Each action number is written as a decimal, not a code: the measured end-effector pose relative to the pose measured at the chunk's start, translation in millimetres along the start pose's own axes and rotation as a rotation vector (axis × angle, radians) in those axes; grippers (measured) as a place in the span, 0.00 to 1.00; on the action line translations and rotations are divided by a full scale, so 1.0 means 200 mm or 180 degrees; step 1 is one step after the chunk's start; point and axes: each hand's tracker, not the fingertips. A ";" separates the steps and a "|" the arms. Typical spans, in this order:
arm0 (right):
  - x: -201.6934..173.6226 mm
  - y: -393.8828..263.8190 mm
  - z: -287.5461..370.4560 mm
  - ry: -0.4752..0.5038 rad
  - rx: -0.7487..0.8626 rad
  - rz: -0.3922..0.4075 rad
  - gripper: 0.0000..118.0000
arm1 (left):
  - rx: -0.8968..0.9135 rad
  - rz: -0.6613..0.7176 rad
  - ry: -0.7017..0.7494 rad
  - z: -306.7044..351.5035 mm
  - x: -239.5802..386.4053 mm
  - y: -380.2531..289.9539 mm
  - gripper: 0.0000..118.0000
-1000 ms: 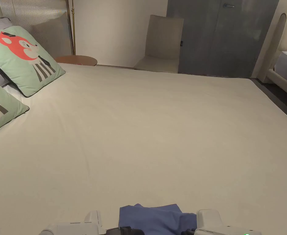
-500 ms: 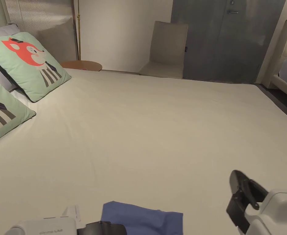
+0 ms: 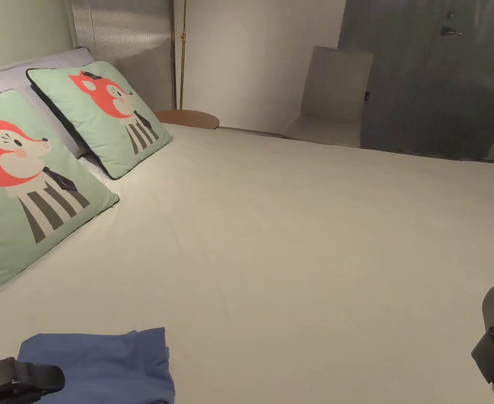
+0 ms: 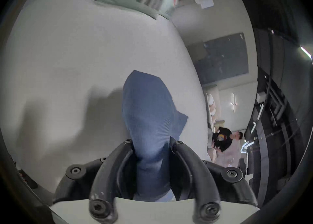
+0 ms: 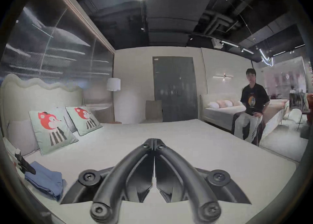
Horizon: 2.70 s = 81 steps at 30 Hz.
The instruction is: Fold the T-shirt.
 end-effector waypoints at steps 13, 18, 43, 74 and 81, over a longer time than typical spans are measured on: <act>-0.07 0.03 -0.03 0.0133 -0.0026 0.0063 0.00 | 0.1345 -0.1481 0.1547 0.07 0.36 -0.20 0.93; 0.01 0.05 0.00 0.0119 -0.0024 0.0028 0.00 | 0.1322 -0.1813 0.1147 -0.04 0.68 -0.48 0.59; 0.44 0.53 0.13 -0.0155 0.0565 0.0436 0.00 | 0.3427 -0.3627 0.0119 -0.26 2.02 -1.45 0.00; 0.46 0.45 0.11 -0.0194 0.0491 0.0540 0.15 | 0.3167 -0.3543 0.0273 -0.40 1.93 -1.47 0.79; 0.46 0.44 0.11 -0.0156 0.0558 0.0579 0.99 | 0.3235 -0.3527 0.0264 -0.41 1.91 -1.48 0.93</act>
